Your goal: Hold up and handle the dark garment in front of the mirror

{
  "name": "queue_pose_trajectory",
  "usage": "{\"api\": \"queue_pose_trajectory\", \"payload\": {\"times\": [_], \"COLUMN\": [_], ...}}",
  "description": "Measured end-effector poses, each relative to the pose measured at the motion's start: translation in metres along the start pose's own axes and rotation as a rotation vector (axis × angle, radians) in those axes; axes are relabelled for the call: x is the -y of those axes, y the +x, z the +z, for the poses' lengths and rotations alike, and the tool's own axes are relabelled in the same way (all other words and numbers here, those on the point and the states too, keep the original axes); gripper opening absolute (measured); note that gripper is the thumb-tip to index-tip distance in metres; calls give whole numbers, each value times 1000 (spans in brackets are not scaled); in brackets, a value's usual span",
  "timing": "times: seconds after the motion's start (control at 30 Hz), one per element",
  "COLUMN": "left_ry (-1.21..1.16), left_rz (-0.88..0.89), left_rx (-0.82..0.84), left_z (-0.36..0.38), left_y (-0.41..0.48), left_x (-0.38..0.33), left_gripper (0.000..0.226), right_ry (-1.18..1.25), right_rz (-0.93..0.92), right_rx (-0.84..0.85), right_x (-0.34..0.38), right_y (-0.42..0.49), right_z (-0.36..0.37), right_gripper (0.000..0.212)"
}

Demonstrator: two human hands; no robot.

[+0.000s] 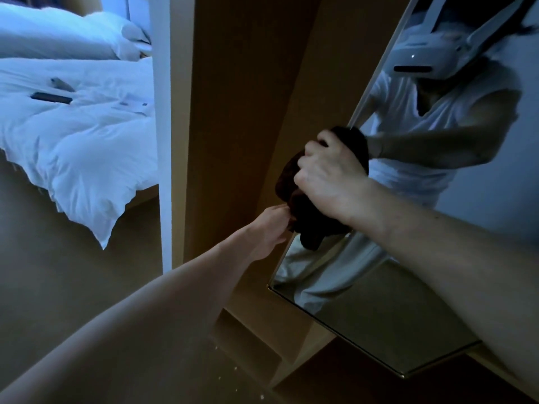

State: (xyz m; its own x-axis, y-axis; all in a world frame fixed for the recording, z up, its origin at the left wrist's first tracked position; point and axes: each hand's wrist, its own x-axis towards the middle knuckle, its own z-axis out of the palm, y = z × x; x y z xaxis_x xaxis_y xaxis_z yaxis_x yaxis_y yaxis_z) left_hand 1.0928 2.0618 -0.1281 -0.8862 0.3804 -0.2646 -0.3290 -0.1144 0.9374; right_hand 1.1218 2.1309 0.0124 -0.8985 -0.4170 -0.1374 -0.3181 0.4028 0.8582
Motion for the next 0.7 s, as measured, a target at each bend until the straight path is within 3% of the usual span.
{"api": "queue_pose_trajectory", "payload": {"times": [0.13,0.37,0.47,0.7], "left_ry": [-3,-136,-134,-400], "left_rz": [17,225,215,267], "left_rx": [-16,94,104,148], "left_z": [3,30,37,37], "left_y": [2,-16,-25,-27], "left_x": [-19,-119,-144,-137], "left_gripper": [41,55,37,36], "right_ry": [65,-18,-28,91], "right_rz": [-47,101,186,140], "right_rx": [-18,-105,-142,-212], "right_x": [-19,-117,-146,-99], "right_y": [-7,-17,-22,-22], "right_z": [-11,-60,-75,-48], "right_gripper": [19,27,27,26]}}
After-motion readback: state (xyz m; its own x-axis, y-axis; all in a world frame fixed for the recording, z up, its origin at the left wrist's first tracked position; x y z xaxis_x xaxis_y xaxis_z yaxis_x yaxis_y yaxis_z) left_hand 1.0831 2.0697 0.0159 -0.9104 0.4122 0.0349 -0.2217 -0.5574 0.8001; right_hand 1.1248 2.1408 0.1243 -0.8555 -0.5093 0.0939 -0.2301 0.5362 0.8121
